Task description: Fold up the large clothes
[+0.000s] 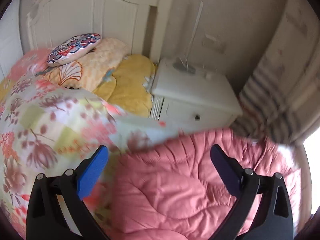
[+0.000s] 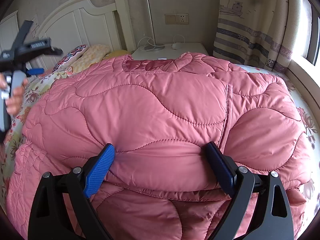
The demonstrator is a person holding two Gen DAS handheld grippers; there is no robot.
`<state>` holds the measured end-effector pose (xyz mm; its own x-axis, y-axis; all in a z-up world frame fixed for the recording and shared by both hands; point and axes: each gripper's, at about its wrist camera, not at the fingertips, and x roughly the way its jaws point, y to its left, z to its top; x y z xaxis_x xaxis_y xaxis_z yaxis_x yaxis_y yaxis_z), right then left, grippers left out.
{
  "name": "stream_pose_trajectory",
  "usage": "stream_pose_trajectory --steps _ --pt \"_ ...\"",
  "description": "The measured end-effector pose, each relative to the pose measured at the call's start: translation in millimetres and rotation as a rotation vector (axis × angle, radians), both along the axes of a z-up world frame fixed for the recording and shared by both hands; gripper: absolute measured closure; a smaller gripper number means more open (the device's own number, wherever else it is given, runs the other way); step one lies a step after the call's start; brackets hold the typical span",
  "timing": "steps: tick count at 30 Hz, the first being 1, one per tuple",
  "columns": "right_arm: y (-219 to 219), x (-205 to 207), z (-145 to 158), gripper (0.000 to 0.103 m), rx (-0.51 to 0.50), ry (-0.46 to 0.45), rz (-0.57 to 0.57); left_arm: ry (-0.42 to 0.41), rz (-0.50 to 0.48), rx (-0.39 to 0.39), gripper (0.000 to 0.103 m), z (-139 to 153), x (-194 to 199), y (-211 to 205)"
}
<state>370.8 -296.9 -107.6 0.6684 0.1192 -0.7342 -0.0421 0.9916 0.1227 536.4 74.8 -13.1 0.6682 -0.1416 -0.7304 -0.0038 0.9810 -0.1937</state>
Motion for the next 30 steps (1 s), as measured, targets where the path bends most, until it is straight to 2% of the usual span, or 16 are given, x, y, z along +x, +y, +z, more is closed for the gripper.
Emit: stream_pose_trajectory --steps 3,6,9,12,16,19,21,22,24,26,27,30 --pt "0.0 0.1 -0.2 0.014 0.001 0.0 0.0 -0.012 0.004 -0.017 0.002 11.0 0.6 13.4" --pt "0.2 0.2 -0.6 0.014 0.001 0.001 0.0 0.003 -0.056 -0.006 0.002 0.9 -7.9 5.1" --pt "0.3 0.3 -0.4 0.014 0.0 0.001 -0.001 0.072 -0.085 0.036 0.002 -33.7 -6.6 -8.7" --pt "0.4 0.2 -1.0 0.013 -0.001 0.001 0.0 0.2 -0.074 0.079 0.002 -86.5 5.2 -16.8" --pt "0.4 0.1 -1.8 0.012 -0.001 0.002 0.002 0.181 -0.03 0.03 0.002 -78.2 -0.7 -8.5" --pt "-0.3 0.7 -1.1 0.012 -0.001 0.003 0.003 0.052 0.003 0.074 0.003 -48.6 -34.6 -9.6" --pt "-0.6 0.8 -1.3 0.012 0.001 0.004 0.003 -0.039 -0.059 0.097 0.002 -31.9 -70.5 -23.0" --pt "-0.2 0.6 -1.1 0.012 0.0 0.004 0.003 -0.056 -0.084 0.111 0.002 -29.7 -81.9 -29.4" --pt "-0.3 0.8 -1.2 0.012 0.0 0.004 0.003 -0.06 -0.145 0.161 0.002 -36.4 -103.8 -47.0" --pt "-0.2 0.8 -1.2 0.012 0.0 0.004 0.003 -0.019 -0.217 0.252 0.002 -59.6 -113.6 -68.8" --pt "-0.1 0.8 -1.2 0.012 0.0 0.004 0.003 -0.017 -0.221 0.312 0.002 -71.5 -115.2 -77.5" --pt "0.0 0.6 -0.7 0.012 -0.001 0.004 0.003 -0.009 -0.21 0.317 0.002 -76.0 -118.4 -80.6"
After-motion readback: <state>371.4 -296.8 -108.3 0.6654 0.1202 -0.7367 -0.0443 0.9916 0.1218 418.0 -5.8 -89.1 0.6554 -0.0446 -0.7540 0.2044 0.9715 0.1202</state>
